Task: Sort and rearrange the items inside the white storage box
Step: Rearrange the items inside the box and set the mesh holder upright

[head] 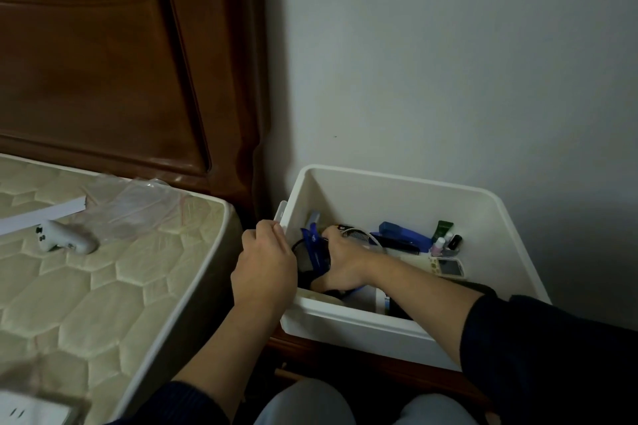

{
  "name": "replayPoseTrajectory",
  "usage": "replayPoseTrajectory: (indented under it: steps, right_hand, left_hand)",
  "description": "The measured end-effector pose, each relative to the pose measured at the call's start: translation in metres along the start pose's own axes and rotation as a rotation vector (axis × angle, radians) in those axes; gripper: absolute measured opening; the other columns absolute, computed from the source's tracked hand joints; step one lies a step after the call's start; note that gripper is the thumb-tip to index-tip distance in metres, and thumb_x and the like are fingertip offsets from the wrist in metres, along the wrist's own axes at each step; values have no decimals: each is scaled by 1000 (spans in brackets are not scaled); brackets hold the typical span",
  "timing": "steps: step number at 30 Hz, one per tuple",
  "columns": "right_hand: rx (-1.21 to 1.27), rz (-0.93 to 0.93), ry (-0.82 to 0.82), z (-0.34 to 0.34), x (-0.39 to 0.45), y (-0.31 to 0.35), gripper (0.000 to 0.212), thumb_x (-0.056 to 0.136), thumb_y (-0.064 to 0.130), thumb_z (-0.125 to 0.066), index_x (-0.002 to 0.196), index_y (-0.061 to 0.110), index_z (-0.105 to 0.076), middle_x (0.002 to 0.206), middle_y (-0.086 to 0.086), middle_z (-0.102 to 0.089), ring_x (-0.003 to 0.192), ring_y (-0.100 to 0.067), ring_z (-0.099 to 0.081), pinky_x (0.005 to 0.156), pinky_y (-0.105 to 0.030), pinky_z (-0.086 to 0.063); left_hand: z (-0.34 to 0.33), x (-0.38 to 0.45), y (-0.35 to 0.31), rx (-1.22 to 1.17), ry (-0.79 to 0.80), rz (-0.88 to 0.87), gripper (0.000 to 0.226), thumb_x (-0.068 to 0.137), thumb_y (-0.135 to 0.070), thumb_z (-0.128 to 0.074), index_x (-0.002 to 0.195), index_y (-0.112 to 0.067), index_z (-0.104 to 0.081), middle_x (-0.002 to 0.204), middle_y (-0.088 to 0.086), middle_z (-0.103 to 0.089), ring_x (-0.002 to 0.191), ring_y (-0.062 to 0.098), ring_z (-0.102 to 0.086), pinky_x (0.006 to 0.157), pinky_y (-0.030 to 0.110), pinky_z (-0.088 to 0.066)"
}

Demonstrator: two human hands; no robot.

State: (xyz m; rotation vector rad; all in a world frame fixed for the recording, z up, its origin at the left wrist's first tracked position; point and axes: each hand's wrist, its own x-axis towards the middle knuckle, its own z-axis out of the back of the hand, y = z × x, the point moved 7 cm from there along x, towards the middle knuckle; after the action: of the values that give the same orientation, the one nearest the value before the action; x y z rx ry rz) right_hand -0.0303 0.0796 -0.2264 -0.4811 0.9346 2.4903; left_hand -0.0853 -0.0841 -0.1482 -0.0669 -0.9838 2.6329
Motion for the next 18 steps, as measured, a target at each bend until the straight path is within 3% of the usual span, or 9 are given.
replayPoseTrajectory:
  steps: [2, 4, 7, 9, 11, 14, 18]
  right_hand:
    - [41, 4, -51, 0, 2, 2, 91, 59, 53, -90, 125, 32, -31, 108, 4, -61, 95, -13, -63, 76, -35, -58]
    - [56, -1, -54, 1, 1, 2, 95, 63, 50, -92, 130, 29, -28, 114, 3, -60, 101, -15, -63, 87, -38, -57]
    - [-6, -38, 67, 4, -2, -1, 110, 69, 30, -91, 150, 25, -17, 114, -2, -61, 100, -18, -61, 82, -32, -53]
    - [-5, -88, 84, 15, -7, -7, 106, 72, 16, -84, 155, 28, -20, 114, -5, -63, 101, -21, -65, 77, -33, -56]
    - [-32, -131, -88, 43, -11, -13, 79, 80, 11, -76, 151, 19, -41, 128, -5, -64, 113, -24, -64, 90, -37, -58]
    - [-189, -304, -361, 87, -24, -35, 37, 89, 21, -67, 126, 18, -65, 127, -6, -68, 113, -29, -66, 95, -38, -57]
    - [-343, -526, -126, 75, -27, -69, 52, 95, 43, -61, 140, 16, -57, 139, -10, -60, 123, -32, -61, 103, -41, -53]
  left_hand:
    - [0, 1, 0, 25, 7, -5, 25, 113, -31, -34, 126, -21, -52, 110, -3, -49, 76, 4, -46, 54, 18, -33]
    - [-2, 0, -1, 80, 17, -25, 23, 113, -30, -35, 128, -21, -51, 111, -5, -48, 71, -1, -40, 53, 14, -27]
    - [-2, 0, 1, 69, 15, -17, 23, 113, -29, -37, 130, -21, -51, 111, -4, -48, 71, -2, -42, 53, 14, -31]
    - [1, -1, 0, 14, 17, 0, 27, 112, -33, -36, 131, -21, -51, 116, 0, -53, 83, 6, -55, 65, 25, -50]
    - [6, -5, -3, 32, -16, -18, 34, 110, -37, -40, 137, -20, -51, 129, 7, -55, 109, 22, -60, 88, 42, -56]
    - [14, -16, -23, 182, -117, -290, 38, 102, -37, -54, 137, -23, -55, 137, 2, -54, 127, 24, -51, 105, 46, -45]
    - [2, -35, -46, 227, -2, -733, 26, 100, -39, -46, 115, -34, -67, 115, -13, -63, 109, 14, -60, 112, 42, -35]
